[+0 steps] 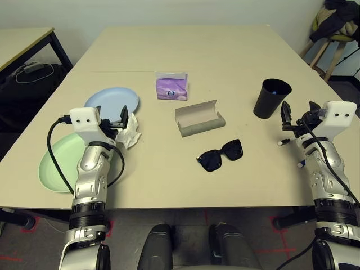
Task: Organize and tidy the items on the table.
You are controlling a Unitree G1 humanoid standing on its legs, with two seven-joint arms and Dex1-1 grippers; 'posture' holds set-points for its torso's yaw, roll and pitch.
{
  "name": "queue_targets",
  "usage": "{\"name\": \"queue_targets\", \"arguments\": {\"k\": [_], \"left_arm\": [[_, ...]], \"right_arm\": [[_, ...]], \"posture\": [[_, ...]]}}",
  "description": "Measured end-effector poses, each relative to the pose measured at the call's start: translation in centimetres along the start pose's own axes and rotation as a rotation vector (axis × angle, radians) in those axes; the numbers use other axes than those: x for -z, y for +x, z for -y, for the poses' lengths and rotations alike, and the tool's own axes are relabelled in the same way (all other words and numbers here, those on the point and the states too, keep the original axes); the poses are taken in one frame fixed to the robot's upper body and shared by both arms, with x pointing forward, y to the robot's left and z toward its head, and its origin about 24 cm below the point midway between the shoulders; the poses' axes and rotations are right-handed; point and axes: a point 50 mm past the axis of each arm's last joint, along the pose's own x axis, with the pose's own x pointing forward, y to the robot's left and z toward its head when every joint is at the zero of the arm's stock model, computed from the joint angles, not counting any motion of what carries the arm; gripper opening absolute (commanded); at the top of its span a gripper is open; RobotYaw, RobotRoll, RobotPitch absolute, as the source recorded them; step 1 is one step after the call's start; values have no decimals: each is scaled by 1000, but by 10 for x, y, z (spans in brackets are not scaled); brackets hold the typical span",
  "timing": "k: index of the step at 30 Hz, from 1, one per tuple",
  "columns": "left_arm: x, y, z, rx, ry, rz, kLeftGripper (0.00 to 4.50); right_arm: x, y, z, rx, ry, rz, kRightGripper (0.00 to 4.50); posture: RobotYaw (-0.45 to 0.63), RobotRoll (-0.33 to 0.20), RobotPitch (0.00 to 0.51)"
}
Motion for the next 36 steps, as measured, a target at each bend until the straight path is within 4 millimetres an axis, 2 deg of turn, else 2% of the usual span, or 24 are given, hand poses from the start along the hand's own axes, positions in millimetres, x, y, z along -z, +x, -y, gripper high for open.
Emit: {"name": "queue_targets", "arguments": {"k": [11, 19, 28, 36], "left_arm": [[-2, 0, -4, 13, 7, 2, 4478], [-1, 0, -1, 44, 1, -2, 4478], [-8, 1, 0, 145, -24, -18, 4478], [-12, -2, 1, 229, -24, -41, 4478]], "right_arm": [[2, 0, -6, -33, -15, -10, 4500], [1, 0, -3, -54, -20, -11, 4500], [2, -5, -7, -254, 66, -2, 4500], [1, -5, -11, -456, 51, -15, 4500]], "posture": [[127, 0, 83], [129, 0, 71], [158, 0, 66], [170, 0, 65]]}}
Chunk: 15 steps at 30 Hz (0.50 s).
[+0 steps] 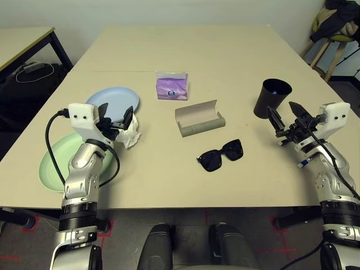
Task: Organize and tidy the items on the table.
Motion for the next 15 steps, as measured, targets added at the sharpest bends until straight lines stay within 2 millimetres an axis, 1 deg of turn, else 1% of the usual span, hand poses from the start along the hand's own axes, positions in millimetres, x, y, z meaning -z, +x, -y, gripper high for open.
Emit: {"name": "queue_targets", "arguments": {"k": [8, 11, 15], "left_arm": [[0, -1, 1, 5, -1, -7, 4478], [0, -4, 3, 0, 0, -4, 4478], [3, -5, 4, -4, -8, -15, 4478]], "right_arm": [[-3, 0, -3, -188, -57, -7, 4500], [-7, 0, -8, -331, -103, -20, 4500], [-7, -1, -18, -487, -135, -27, 4500]], "posture": [[179, 0, 58], [185, 0, 56], [187, 0, 56]]}}
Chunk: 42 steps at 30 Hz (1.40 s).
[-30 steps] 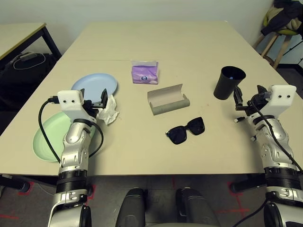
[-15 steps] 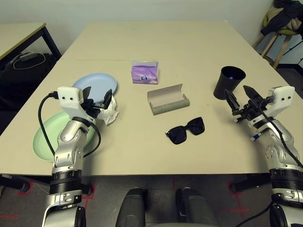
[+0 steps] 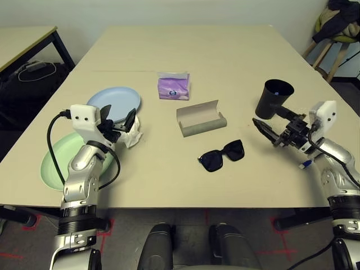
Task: Organize and tidy the items on the table.
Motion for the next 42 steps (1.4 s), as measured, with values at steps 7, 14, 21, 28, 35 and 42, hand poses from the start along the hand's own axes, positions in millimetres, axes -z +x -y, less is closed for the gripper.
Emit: {"name": "queue_targets", "arguments": {"k": [7, 14, 21, 28, 35, 42], "left_arm": [[-2, 0, 1, -3, 2, 8, 4478], [-2, 0, 3, 0, -2, 9, 4478], [-2, 0, 3, 1, -2, 9, 4478], [-2, 0, 3, 3, -4, 1, 4478], [-2, 0, 2, 11, -2, -6, 4478], [-5, -1, -4, 36, 3, -23, 4478]], "right_arm": [[-3, 3, -11, -205, -42, -25, 4500], [-2, 0, -22, -373, -129, -78, 4500], [2, -4, -26, -474, -199, -121, 4500], [1, -4, -27, -482, -147, -102, 4500], [-7, 0, -33, -501, -63, -83, 4500], [-8, 3, -33, -505, -49, -79, 4500]], "posture": [[186, 0, 53], [185, 0, 52], [184, 0, 50], [184, 0, 51], [185, 0, 48], [202, 0, 46]]}}
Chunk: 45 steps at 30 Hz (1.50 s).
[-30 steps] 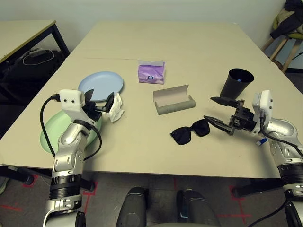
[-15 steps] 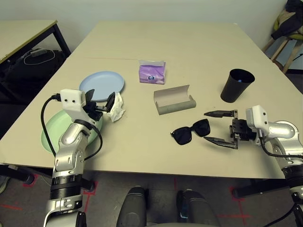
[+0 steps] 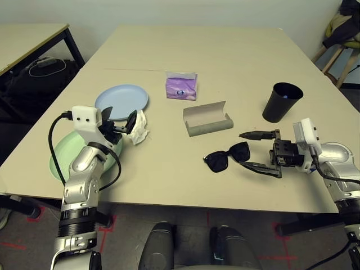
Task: Organize and tidy the items on the table.
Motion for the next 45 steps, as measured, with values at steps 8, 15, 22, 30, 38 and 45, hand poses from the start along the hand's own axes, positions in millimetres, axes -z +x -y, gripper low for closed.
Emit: {"name": "queue_targets", "arguments": {"k": [8, 15, 22, 30, 38, 45], "left_arm": [[-23, -15, -38, 86, -27, -100, 4478], [-45, -38, -94, -58, -57, -290, 4478], [-54, -45, -119, -185, -142, -457, 4478], [-38, -54, -129, -234, -170, -639, 4478], [-24, -58, -130, -227, -174, -724, 4478], [-15, -67, -137, -263, -178, -780, 4478]], "right_arm": [[-2, 6, 3, 8, 2, 27, 4500], [0, 8, 2, 24, 14, 37, 4500], [2, 11, -1, 32, 25, 44, 4500], [2, 12, 0, 40, 33, 42, 4500], [-3, 14, 0, 44, 20, 45, 4500], [-2, 14, 0, 45, 24, 44, 4500]], "posture": [[210, 0, 47], [217, 0, 49], [221, 0, 47], [212, 0, 48], [203, 0, 47], [202, 0, 46]]}}
